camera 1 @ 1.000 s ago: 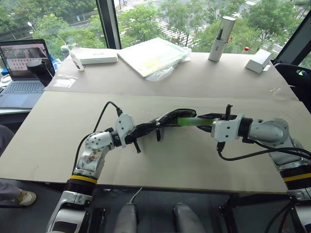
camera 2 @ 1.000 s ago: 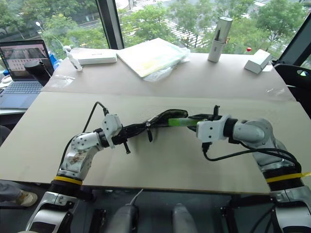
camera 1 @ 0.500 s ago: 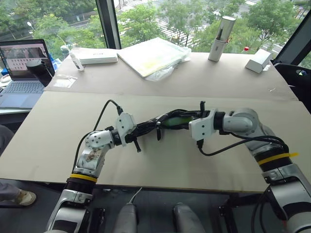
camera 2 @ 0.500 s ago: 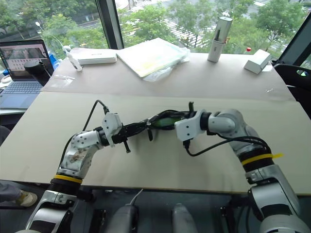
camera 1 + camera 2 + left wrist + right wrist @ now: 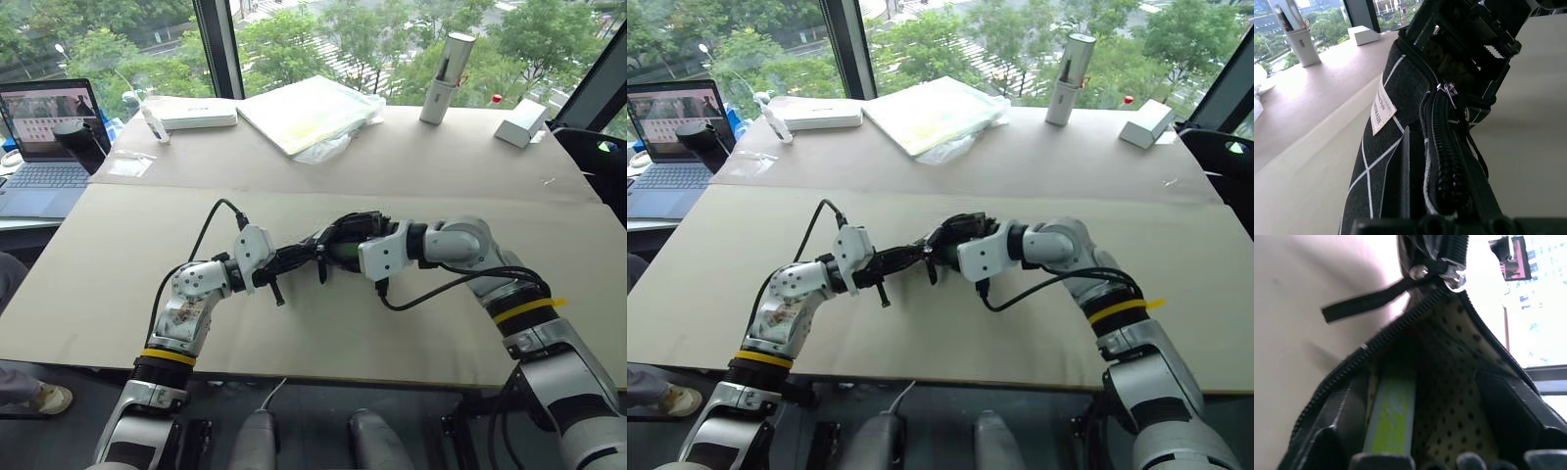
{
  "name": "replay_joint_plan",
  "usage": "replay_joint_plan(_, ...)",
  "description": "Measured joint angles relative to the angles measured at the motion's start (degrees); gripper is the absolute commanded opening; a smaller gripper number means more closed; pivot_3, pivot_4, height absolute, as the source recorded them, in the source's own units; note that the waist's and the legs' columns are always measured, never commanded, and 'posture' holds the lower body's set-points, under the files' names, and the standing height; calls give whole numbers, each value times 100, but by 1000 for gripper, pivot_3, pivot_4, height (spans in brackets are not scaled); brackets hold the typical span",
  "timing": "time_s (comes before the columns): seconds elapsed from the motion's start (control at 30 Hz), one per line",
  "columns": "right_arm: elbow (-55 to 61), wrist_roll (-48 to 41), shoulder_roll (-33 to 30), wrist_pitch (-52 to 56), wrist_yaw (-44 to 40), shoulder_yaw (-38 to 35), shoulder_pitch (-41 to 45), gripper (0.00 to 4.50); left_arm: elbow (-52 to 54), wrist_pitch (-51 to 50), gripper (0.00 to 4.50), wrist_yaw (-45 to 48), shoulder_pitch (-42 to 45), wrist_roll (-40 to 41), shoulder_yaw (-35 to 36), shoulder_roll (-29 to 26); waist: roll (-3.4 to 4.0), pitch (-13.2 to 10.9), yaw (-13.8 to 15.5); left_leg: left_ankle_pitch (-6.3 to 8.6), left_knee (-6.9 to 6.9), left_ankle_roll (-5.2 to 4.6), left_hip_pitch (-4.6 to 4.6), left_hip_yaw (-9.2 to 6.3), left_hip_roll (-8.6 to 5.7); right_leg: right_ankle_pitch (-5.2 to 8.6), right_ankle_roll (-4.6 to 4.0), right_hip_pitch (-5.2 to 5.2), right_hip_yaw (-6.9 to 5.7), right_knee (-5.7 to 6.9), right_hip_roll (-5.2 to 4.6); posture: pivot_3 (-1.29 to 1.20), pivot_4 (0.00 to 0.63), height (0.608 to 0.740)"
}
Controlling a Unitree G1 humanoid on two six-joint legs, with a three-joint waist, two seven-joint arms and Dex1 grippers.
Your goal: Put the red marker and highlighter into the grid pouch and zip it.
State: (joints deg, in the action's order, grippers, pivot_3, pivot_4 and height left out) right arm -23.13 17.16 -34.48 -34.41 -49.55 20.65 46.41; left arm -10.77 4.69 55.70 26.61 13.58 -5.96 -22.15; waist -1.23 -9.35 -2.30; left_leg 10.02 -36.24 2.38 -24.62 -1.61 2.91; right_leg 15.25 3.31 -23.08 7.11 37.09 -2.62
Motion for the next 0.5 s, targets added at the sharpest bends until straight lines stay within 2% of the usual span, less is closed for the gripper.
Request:
replay_joint_plan(0.23, -274, -122, -200, -200, 345, -243, 46, 3650, -27, 15, 0, 9, 0, 0, 1, -13, 0, 0, -15, 0, 1, 0, 0, 0, 0, 0, 0, -1, 2, 0, 0, 0, 150, 740)
replay_joint_plan(0.4, 44, -1669, -18, 695, 224, -1141, 32, 3650, -130, 40, 0, 56, 0, 0, 3, -3, 0, 0, -13, 0, 0, 0, 0, -2, 0, -1, -1, 3, 2, 1, 0, 0, 150, 740)
replay_joint_plan(0.5, 642, -3128, 197, 2321, 283, -1881, -54, 3650, -138, 56, 0, 74, 2, 0, 2, 16, 0, 0, 9, 0, -1, -1, -1, -6, 0, -1, -2, 5, -1, 4, -1, 0, 150, 740)
